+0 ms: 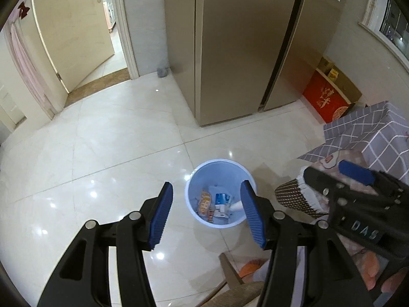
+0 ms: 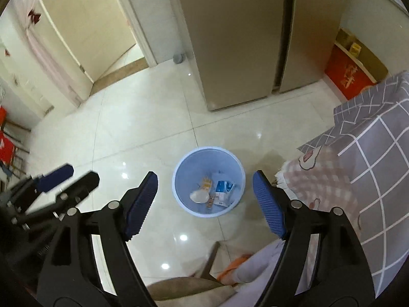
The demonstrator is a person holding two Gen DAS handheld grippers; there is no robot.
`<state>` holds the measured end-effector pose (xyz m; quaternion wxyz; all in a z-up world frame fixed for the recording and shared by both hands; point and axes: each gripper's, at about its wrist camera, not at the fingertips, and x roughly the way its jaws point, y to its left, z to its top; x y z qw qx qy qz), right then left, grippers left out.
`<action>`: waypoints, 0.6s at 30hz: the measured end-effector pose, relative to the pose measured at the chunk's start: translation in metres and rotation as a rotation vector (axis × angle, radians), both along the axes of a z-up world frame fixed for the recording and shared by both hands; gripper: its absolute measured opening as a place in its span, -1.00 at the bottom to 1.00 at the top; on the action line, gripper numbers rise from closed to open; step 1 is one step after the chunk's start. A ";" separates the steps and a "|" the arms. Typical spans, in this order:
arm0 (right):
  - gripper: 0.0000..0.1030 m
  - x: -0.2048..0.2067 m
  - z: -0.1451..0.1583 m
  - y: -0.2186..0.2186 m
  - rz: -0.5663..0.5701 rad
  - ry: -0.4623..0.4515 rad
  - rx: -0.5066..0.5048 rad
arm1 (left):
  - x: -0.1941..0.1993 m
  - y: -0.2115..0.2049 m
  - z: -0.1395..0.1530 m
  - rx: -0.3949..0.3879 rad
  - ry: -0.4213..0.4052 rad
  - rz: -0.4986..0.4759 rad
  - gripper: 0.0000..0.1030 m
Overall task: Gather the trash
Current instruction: 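Open both tools to drop the bottle and wrapper into the bucket, then move both tools back to the trash pile on the table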
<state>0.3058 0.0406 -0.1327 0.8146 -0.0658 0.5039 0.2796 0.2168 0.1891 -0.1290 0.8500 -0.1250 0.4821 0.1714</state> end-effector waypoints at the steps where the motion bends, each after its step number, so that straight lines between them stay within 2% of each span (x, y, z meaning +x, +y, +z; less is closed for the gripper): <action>1: 0.47 -0.001 -0.001 -0.002 0.001 0.011 0.000 | 0.000 0.000 0.001 0.001 -0.002 0.004 0.06; 8: 0.41 -0.006 -0.001 -0.013 0.004 0.020 -0.009 | 0.000 -0.011 0.006 0.007 -0.014 -0.017 0.06; 18: 0.41 -0.017 0.022 -0.038 -0.033 -0.027 0.028 | -0.004 -0.036 0.020 0.010 -0.046 -0.063 0.06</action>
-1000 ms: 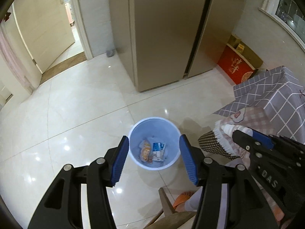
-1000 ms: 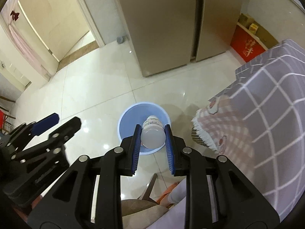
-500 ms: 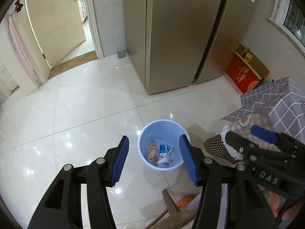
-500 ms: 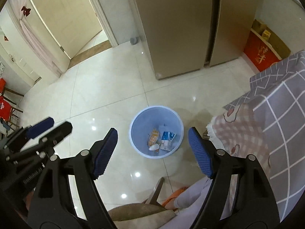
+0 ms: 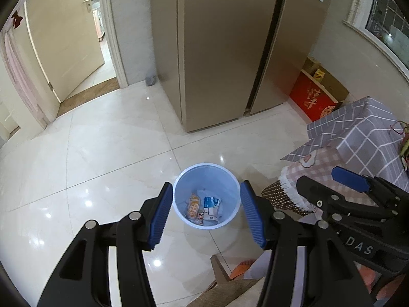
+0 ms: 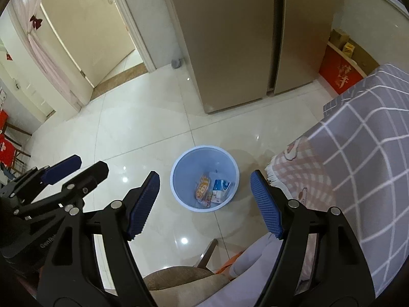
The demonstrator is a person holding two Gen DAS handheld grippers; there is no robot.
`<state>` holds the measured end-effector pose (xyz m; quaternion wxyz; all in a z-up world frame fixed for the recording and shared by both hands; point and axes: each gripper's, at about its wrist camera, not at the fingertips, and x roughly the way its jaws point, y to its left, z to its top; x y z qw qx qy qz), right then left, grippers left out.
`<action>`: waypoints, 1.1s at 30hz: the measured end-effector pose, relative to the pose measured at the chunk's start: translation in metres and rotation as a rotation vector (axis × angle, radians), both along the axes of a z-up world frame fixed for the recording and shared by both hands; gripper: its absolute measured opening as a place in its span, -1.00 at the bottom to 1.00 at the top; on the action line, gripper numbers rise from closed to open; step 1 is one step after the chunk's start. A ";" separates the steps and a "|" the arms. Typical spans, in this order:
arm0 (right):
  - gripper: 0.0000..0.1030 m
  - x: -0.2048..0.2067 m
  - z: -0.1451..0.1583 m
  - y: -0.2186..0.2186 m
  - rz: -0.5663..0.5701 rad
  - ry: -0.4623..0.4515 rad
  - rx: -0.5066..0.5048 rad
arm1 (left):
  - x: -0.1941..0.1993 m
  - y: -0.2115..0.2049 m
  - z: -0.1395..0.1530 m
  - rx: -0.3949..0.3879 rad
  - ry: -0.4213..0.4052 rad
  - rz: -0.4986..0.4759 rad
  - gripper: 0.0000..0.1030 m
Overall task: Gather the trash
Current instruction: 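Move both tools back to the trash pile on the table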
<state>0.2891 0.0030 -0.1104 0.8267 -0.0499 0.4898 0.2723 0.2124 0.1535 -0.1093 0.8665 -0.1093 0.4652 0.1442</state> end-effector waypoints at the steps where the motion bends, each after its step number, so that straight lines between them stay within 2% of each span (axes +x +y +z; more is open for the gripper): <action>1: 0.41 -0.001 0.003 -0.004 -0.006 -0.004 0.007 | 0.000 -0.004 0.003 -0.001 -0.006 -0.007 0.06; 9: 0.41 -0.009 0.028 -0.037 -0.066 -0.058 0.049 | 0.004 -0.035 0.022 0.012 -0.046 -0.070 0.06; 12: 0.41 -0.015 0.038 -0.052 -0.096 -0.104 0.042 | 0.007 -0.052 0.029 0.010 -0.061 -0.099 0.06; 19: 0.41 -0.023 0.052 -0.102 -0.192 -0.163 0.052 | 0.020 -0.093 0.040 0.003 -0.091 -0.195 0.06; 33: 0.40 -0.032 0.068 -0.225 -0.472 -0.202 0.086 | 0.059 -0.217 0.061 -0.011 -0.156 -0.469 0.06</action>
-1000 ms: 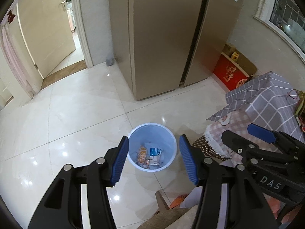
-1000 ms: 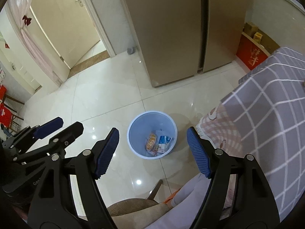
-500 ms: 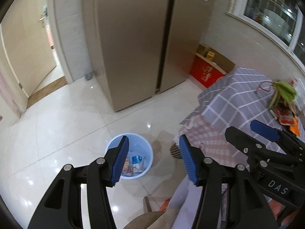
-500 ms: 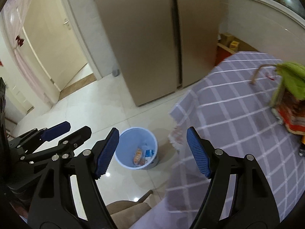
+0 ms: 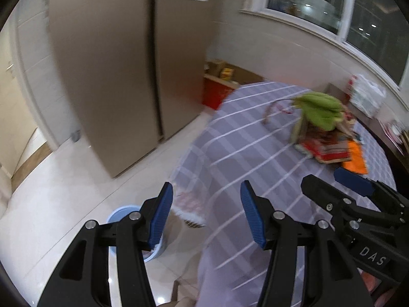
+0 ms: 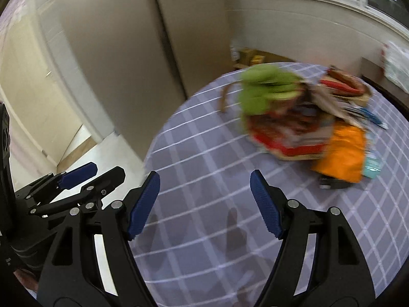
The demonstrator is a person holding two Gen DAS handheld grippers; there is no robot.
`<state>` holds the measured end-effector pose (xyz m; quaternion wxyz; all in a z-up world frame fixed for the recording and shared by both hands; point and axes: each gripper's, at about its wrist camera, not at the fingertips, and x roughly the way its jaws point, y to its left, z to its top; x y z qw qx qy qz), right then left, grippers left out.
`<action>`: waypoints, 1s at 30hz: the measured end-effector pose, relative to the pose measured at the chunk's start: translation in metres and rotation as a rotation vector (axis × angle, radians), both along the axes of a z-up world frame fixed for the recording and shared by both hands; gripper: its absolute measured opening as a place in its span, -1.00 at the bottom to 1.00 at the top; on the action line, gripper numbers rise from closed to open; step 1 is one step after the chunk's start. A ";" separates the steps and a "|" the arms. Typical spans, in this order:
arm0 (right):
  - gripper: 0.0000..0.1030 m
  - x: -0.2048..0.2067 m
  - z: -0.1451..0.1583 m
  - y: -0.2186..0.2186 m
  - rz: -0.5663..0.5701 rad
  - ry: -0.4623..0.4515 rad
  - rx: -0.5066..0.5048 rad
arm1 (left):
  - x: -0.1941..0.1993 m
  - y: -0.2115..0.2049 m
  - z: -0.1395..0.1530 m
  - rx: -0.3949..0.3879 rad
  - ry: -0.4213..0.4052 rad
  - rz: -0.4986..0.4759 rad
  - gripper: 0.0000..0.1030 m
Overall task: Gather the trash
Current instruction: 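Move both tools back to the trash pile on the table, then grasp the green plant with the left tool while the right tool grasps the printed paper box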
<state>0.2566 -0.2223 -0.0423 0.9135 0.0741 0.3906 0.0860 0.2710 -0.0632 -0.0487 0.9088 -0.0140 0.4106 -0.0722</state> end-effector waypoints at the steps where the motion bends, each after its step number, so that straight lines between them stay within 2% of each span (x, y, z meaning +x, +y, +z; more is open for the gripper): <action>1: 0.40 0.000 0.001 -0.011 -0.022 -0.002 0.005 | 0.002 -0.008 0.001 -0.005 0.001 -0.015 0.06; 4: 0.40 -0.002 0.006 -0.038 -0.082 -0.010 0.013 | 0.010 -0.034 0.005 -0.021 0.000 -0.075 0.10; 11: 0.41 -0.005 0.025 -0.095 -0.200 -0.044 0.041 | 0.030 -0.082 0.027 -0.049 -0.056 -0.179 0.43; 16: 0.41 -0.001 0.033 -0.123 -0.266 -0.061 0.060 | 0.051 -0.112 0.036 -0.061 -0.070 -0.245 0.51; 23: 0.41 0.012 0.031 -0.144 -0.310 -0.044 0.046 | 0.085 -0.130 0.028 -0.098 -0.024 -0.279 0.50; 24: 0.41 0.013 0.030 -0.144 -0.310 -0.037 0.043 | 0.089 -0.131 0.026 -0.110 -0.022 -0.281 0.43; 26: 0.40 0.017 0.028 -0.144 -0.310 -0.024 0.041 | 0.096 -0.132 0.022 -0.127 -0.004 -0.293 -0.04; 27: 0.40 0.019 0.027 -0.143 -0.308 -0.017 0.040 | 0.097 -0.128 0.021 -0.130 0.005 -0.294 -0.11; 29: 0.40 0.023 0.027 -0.140 -0.298 -0.010 0.043 | 0.098 -0.122 0.021 -0.137 0.002 -0.288 -0.54; 30: 0.40 0.025 0.028 -0.137 -0.292 -0.010 0.045 | 0.098 -0.118 0.022 -0.139 -0.002 -0.286 -0.58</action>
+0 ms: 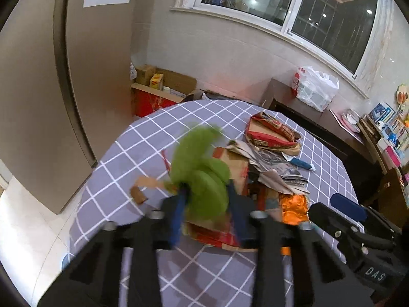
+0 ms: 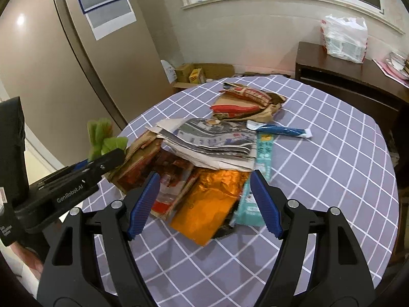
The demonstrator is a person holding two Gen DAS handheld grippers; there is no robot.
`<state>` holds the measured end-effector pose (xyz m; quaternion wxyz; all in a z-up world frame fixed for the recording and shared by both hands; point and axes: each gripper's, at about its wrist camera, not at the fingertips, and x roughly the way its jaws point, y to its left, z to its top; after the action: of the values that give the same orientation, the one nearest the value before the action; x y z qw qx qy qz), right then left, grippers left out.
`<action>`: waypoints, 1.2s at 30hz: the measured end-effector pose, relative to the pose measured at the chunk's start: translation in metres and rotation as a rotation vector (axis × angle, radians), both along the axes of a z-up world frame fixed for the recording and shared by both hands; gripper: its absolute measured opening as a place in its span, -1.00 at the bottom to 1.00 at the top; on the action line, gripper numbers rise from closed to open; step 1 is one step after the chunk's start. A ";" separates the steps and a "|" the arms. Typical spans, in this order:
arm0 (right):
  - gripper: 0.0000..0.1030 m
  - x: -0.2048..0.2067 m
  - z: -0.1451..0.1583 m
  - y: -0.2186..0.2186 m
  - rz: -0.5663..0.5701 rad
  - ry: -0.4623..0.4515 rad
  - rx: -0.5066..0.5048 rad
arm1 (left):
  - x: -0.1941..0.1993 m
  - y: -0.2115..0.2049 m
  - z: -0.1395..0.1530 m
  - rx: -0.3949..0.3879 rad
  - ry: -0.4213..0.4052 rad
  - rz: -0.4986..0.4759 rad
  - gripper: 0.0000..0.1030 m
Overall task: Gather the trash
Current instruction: 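Grasp the green plant with the left tool while the right tool grasps the printed paper box, then carry the plant and paper box over the blue bucket and open the left tool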
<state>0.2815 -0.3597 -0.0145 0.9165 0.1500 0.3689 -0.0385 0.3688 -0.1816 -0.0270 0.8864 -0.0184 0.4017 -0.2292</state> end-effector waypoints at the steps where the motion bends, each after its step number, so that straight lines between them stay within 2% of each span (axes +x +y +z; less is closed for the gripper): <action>1: 0.40 0.001 0.002 0.003 0.007 -0.001 -0.001 | -0.001 0.005 0.002 -0.007 -0.010 0.001 -0.60; 5: 0.40 0.015 0.006 0.019 0.052 0.004 0.001 | -0.004 0.022 0.011 -0.012 -0.048 0.017 -0.74; 10: 0.40 0.033 0.004 0.041 0.107 0.032 0.024 | -0.005 0.046 0.019 0.004 -0.084 0.060 -0.74; 18: 0.41 0.074 -0.016 0.068 0.139 0.121 0.016 | -0.002 0.082 0.015 0.042 -0.084 0.131 -0.74; 21: 0.38 0.086 -0.025 0.070 0.150 0.159 0.075 | -0.001 0.091 0.011 0.049 -0.074 0.151 -0.74; 23: -0.34 0.088 -0.025 0.075 0.171 0.159 0.074 | -0.001 0.097 0.009 0.053 -0.069 0.160 -0.74; 24: -0.55 0.088 -0.024 0.078 0.188 0.161 0.081 | -0.002 0.098 0.008 0.054 -0.067 0.163 -0.74; 25: -0.66 0.089 -0.024 0.080 0.188 0.175 0.078 | -0.002 0.100 0.007 0.053 -0.064 0.166 -0.74; 29: -0.67 0.082 -0.021 0.089 0.193 0.156 0.039 | -0.008 0.105 0.006 0.056 -0.063 0.173 -0.74; 36: -0.68 0.065 -0.012 0.105 0.228 0.131 0.029 | -0.022 0.118 0.013 0.054 -0.081 0.201 -0.74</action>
<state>0.3465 -0.2547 -0.0266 0.8865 0.1174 0.4433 0.0614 0.3468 -0.0635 -0.0142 0.9207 -0.0254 0.3676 -0.1289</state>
